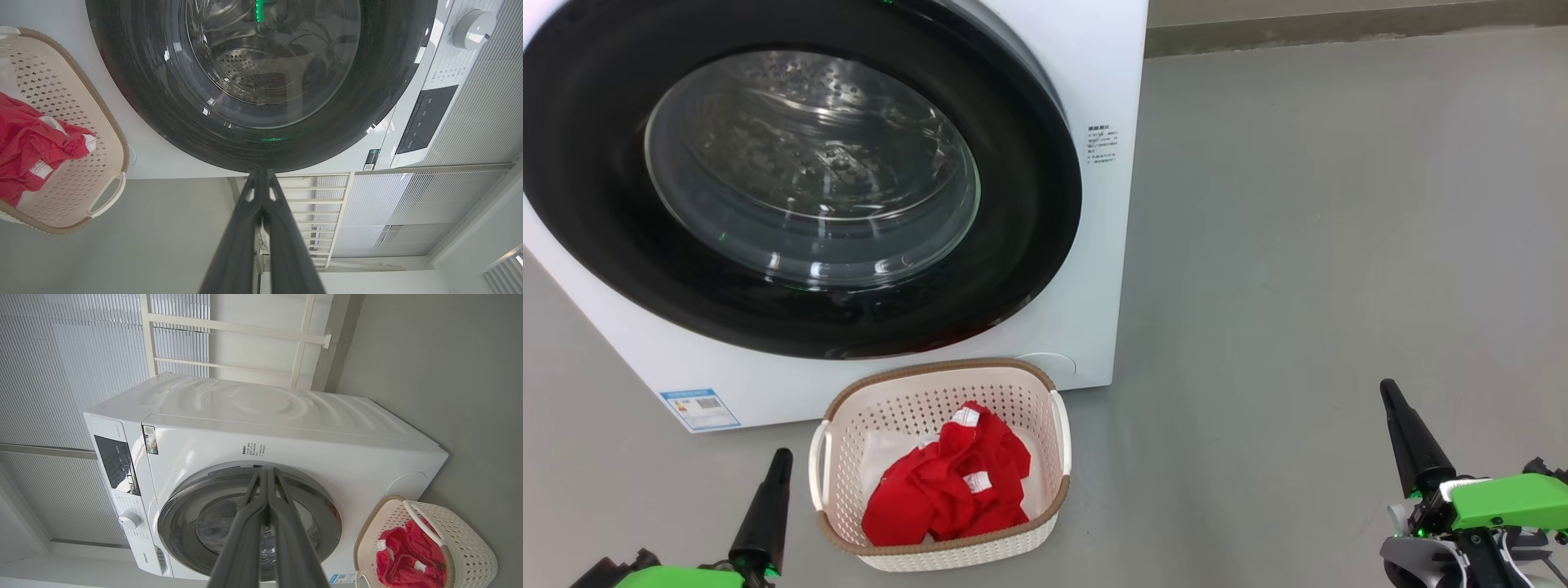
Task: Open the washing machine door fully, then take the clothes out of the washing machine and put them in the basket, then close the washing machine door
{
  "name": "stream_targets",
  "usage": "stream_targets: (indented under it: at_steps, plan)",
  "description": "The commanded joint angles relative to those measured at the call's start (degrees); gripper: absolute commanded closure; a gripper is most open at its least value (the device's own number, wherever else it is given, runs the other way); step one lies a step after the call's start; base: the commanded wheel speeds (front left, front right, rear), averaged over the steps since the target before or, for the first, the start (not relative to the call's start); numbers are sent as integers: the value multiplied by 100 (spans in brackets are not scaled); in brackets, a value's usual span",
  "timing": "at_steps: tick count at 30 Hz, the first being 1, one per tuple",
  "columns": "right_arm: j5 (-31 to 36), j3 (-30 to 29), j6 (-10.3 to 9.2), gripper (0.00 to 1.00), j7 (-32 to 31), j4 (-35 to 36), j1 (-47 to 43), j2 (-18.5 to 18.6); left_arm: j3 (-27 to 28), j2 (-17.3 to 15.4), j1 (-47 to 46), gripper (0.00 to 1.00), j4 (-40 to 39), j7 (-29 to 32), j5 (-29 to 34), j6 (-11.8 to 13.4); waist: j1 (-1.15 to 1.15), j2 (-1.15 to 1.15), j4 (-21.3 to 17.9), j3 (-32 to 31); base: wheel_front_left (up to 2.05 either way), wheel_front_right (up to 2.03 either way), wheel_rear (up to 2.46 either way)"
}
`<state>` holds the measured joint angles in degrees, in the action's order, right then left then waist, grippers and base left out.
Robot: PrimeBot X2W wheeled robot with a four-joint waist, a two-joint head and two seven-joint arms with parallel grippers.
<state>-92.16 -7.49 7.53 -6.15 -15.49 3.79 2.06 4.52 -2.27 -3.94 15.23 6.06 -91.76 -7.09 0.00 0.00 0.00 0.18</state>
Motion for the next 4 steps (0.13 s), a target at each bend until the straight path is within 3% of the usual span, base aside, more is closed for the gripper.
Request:
stream_targets:
  at_steps: [1, 4]
  plan:
    - [-1, 97, -4, 100, -34, 146, 240, 82, 200, -61, -225, 100, -119, 43, -40, -40, 0, 0, 0, 0, 0, 0, 0]
    - [-1, 97, -4, 100, -34, 146, 240, 82, 200, -61, -225, 100, -119, 43, -40, -40, 0, 0, 0, 0, 0, 0, 0]
